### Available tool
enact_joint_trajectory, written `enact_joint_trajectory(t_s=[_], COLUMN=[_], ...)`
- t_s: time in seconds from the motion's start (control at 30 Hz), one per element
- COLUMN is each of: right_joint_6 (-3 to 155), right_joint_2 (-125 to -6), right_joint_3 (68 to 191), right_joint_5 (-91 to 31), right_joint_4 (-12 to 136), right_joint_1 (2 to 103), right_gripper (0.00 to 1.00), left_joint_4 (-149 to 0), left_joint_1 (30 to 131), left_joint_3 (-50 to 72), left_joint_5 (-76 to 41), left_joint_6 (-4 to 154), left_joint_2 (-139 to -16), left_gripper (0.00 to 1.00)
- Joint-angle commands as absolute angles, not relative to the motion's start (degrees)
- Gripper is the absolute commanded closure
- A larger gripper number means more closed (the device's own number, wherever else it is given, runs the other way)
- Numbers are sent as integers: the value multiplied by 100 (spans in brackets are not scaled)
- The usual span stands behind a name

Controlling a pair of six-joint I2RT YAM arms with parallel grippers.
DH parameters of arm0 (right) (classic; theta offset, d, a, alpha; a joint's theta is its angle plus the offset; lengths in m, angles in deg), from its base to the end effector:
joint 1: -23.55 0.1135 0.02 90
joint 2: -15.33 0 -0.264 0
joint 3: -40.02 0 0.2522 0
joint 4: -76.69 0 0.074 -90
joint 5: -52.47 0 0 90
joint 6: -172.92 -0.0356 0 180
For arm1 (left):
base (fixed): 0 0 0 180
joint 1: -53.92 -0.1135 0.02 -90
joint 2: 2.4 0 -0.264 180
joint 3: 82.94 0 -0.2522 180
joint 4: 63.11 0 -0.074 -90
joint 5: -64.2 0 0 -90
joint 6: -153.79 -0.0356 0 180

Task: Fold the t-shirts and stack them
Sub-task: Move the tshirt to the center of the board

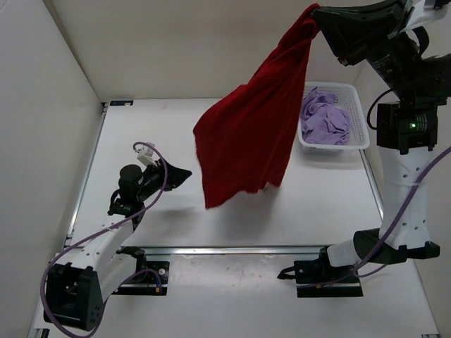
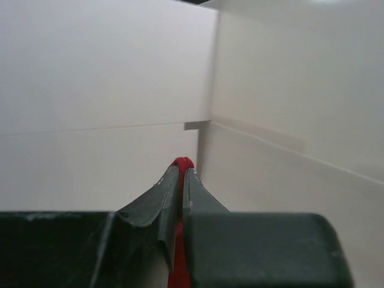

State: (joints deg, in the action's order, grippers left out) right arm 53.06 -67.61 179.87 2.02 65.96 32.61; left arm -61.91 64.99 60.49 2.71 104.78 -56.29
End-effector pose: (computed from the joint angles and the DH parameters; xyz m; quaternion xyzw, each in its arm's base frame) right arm 0.1895 0.0532 0.6600 -0.2453 0.4020 0.4099 0.7811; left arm 0.1992 -0.0563 0.2225 -0.0570 0.7866 -0.4325 0.4370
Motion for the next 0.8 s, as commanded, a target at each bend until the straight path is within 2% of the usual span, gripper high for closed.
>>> enact_joint_trajectory(t_s=[0.0, 0.1, 0.2, 0.3, 0.47, 0.6, 0.67, 0.7, 0.73, 0.77], right_joint_6=[4136, 3996, 3461, 3537, 4090, 4442, 4688, 4854, 5117, 5389], right_joint_2=[-7203, -7029, -6301, -6053, -6526, -7114, -7326, -7309, -7231, -7074], right_joint_3=[17579, 16474, 13544, 12072, 11355, 11984, 12487, 12750, 12909, 12989], right_joint_5=[1316, 1581, 1836, 1618, 1003, 143, 18, -122, -436, -657], right_joint_4=[7839, 8451, 9996, 10126, 9345, 8414, 7763, 7317, 6869, 6429], right_joint_1=[2858, 2629, 2164, 1636, 1379, 1494, 1590, 1660, 1800, 1949], right_gripper=[100, 99, 100, 99, 100, 98, 80, 58, 44, 40], left_joint_4=[-6352, -6133, -6166, -6421, -6940, -7687, -8231, -8389, -8425, -8321], left_joint_1=[6499, 6359, 6375, 6621, 6798, 7025, 7368, 7639, 7824, 7931], left_joint_3=[6220, 6501, 6651, 6774, 6950, 6801, 6748, 6783, 6870, 6967], left_joint_5=[74, 30, -118, -461, -997, -1427, -1779, -1981, -2026, -2053], left_joint_6=[10562, 10790, 10748, 10484, 10063, 9588, 9394, 9368, 9350, 9437], left_joint_2=[-5338, -5258, -5241, -5311, -5136, -4732, -4669, -4661, -4669, -4748], left_gripper=[55, 54, 53, 52, 48, 42, 38, 37, 35, 33])
